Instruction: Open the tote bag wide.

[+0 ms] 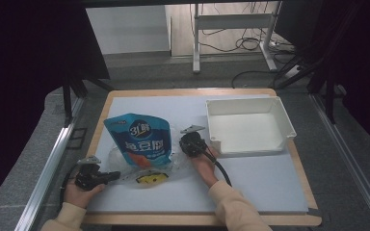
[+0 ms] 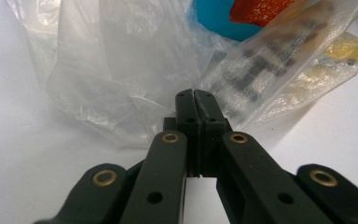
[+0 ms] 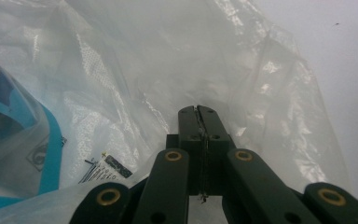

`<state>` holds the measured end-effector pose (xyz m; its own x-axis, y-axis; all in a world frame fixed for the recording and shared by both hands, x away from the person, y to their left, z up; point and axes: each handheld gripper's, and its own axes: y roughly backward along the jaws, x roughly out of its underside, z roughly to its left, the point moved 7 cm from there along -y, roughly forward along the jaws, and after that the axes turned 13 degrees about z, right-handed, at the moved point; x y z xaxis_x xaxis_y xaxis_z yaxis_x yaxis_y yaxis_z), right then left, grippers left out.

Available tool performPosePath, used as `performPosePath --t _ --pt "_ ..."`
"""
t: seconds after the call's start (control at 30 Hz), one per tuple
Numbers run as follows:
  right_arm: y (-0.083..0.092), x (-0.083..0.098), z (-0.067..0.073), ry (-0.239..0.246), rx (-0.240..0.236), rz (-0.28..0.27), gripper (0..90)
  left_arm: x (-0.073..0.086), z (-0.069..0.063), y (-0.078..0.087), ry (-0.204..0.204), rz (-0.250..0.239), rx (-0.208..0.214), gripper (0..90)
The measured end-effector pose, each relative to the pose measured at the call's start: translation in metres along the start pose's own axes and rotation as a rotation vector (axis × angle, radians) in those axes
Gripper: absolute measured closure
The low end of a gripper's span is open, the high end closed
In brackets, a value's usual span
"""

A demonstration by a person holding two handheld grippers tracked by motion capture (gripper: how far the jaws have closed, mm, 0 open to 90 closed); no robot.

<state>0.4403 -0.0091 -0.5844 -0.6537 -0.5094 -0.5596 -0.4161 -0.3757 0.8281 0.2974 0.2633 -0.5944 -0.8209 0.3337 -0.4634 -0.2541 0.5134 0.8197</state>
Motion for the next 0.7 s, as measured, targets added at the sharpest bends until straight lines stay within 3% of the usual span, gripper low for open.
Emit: performPosePath --t 0.2,0.4,0.7 --pt "0.005 -0.002 0.002 -0.008 -0.029 -0.025 88.5 -0.003 -0.001 0.001 -0.006 -0.023 -0.01 90.0" --pt "0.025 -0.01 0.018 0.041 -0.062 -0.099 88.4 -0.011 -0.003 0.017 -0.007 -0.135 -0.011 90.0" --pt "0.058 -0.008 0.022 0.061 -0.108 -0.143 88.4 -0.016 -0.013 0.036 -0.02 -0.231 -0.016 88.6"
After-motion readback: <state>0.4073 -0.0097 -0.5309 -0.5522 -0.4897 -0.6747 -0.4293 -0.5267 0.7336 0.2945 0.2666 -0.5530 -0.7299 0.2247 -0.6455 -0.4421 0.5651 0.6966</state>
